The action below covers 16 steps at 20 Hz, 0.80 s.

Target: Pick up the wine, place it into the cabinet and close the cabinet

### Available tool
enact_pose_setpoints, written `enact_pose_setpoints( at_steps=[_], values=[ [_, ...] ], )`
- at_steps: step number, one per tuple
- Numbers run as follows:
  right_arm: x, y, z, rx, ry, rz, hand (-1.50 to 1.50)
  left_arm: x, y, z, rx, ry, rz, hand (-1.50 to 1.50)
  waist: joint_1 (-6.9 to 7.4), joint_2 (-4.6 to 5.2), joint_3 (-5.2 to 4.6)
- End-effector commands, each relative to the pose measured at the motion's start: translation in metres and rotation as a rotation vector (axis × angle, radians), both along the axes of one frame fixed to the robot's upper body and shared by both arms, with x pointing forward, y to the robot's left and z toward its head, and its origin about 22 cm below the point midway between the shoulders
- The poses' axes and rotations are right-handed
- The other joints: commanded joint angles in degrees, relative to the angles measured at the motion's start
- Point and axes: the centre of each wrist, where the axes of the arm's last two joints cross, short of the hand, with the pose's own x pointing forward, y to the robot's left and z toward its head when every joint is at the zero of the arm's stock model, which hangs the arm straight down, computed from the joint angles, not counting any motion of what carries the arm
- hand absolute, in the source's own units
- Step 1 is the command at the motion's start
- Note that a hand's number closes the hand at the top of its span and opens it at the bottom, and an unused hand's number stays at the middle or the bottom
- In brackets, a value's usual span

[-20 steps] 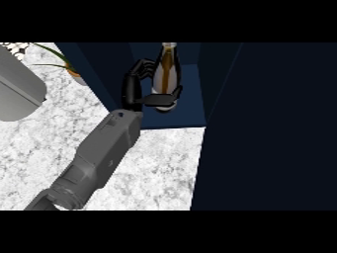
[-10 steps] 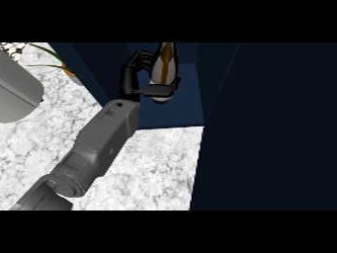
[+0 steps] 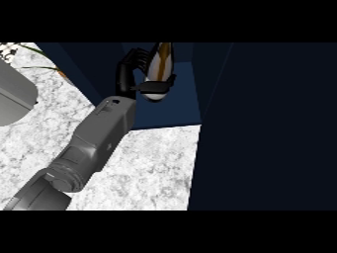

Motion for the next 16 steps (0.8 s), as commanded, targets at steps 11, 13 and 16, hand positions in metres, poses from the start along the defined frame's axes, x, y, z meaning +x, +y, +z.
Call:
enact_pose_setpoints(
  at_steps=[11,13,16],
  values=[
    [-0.005,0.002,0.001,0.019,0.005,0.056,-1.50,-0.013,0.001,-0.022,-0.245,0.085,-0.010,1.50,-0.11,0.27,-0.10],
    [-0.011,0.001,0.002,0.024,-0.020,0.050,-1.50,-0.024,0.008,-0.042,-0.260,0.082,-0.002,1.50,-1.40,0.38,-0.11],
    [-0.008,0.001,0.003,0.028,-0.014,0.053,-1.50,-0.026,0.010,-0.044,-0.327,0.130,0.000,1.50,-2.01,0.42,-0.10]
  ],
)
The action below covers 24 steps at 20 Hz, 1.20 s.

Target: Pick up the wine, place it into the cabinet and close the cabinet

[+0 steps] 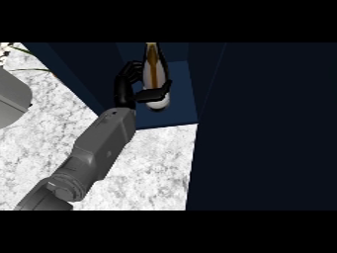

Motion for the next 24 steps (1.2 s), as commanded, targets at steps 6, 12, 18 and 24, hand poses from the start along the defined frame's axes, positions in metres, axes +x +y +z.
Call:
enact_pose_setpoints(
  at_steps=[6,12,18,24],
  values=[
    [-0.003,0.000,0.002,-0.008,-0.007,0.054,-1.50,-0.015,0.009,-0.024,-0.125,0.027,-0.012,1.50,-2.52,0.27,-0.05],
    [-0.003,0.005,-0.011,0.007,0.007,0.084,-1.50,-0.029,0.018,-0.044,-0.179,0.073,-0.022,1.50,-2.95,0.18,-0.01],
    [-0.002,0.003,0.002,-0.004,-0.007,0.093,-1.50,-0.047,0.028,-0.066,-0.143,0.096,-0.005,1.50,-3.67,-0.01,-0.12],
    [0.001,0.006,-0.007,0.005,0.015,0.103,-1.50,-0.040,0.023,-0.058,-0.117,0.090,0.034,1.50,-4.69,0.24,-0.11]
  ],
)
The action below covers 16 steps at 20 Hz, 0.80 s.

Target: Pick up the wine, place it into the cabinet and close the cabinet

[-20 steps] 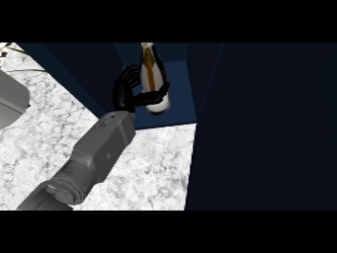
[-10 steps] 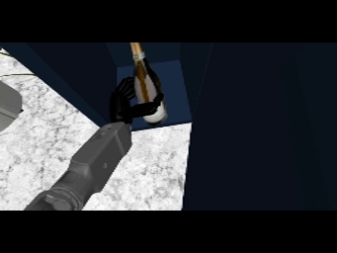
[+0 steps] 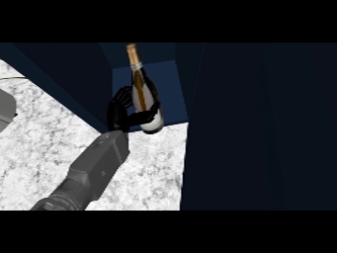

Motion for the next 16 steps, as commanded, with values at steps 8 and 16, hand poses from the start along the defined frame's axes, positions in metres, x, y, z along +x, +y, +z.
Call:
enact_pose_setpoints(
  at_steps=[8,16],
  values=[
    [0.001,-0.001,-0.002,0.013,0.007,0.017,-1.50,0.009,-0.008,0.013,0.018,-0.021,0.016,1.50,0.05,-0.02,0.00],
    [0.005,-0.006,-0.007,0.027,-0.002,0.008,-1.50,0.036,-0.029,0.055,0.030,-0.068,0.027,1.50,-0.51,0.34,0.12]
  ],
)
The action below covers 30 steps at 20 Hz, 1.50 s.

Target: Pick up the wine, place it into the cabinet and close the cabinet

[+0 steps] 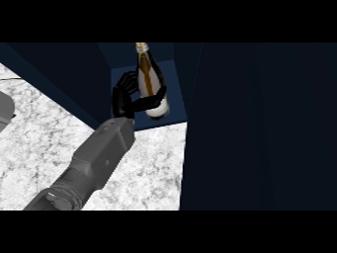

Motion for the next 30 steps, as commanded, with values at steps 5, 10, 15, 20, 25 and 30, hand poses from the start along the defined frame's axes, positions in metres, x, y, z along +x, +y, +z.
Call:
enact_pose_setpoints(
  at_steps=[5,10,15,20,25,30],
  values=[
    [-0.001,-0.006,-0.005,0.015,0.000,-0.007,-1.50,0.018,-0.014,0.030,0.009,-0.018,0.003,1.50,0.97,0.24,0.10],
    [0.003,-0.011,-0.002,0.002,0.002,-0.024,-1.50,0.027,-0.022,0.047,0.008,-0.005,0.001,1.50,1.28,0.38,0.13],
    [-0.005,-0.016,-0.010,-0.007,0.012,-0.026,-1.50,0.030,-0.023,0.052,-0.023,0.030,0.035,1.50,0.80,0.53,0.17],
    [0.000,-0.018,-0.009,0.004,0.002,-0.044,-1.50,0.035,-0.027,0.062,-0.045,0.061,0.028,1.50,2.01,0.76,0.16],
    [0.001,-0.018,-0.009,0.006,-0.012,-0.029,-1.50,0.041,-0.020,0.070,0.103,0.049,0.050,1.50,2.42,0.71,0.25],
    [0.002,-0.016,-0.009,-0.004,-0.008,-0.044,-1.50,0.041,0.005,0.063,0.356,0.016,0.112,1.50,2.09,1.07,0.24]
  ],
)
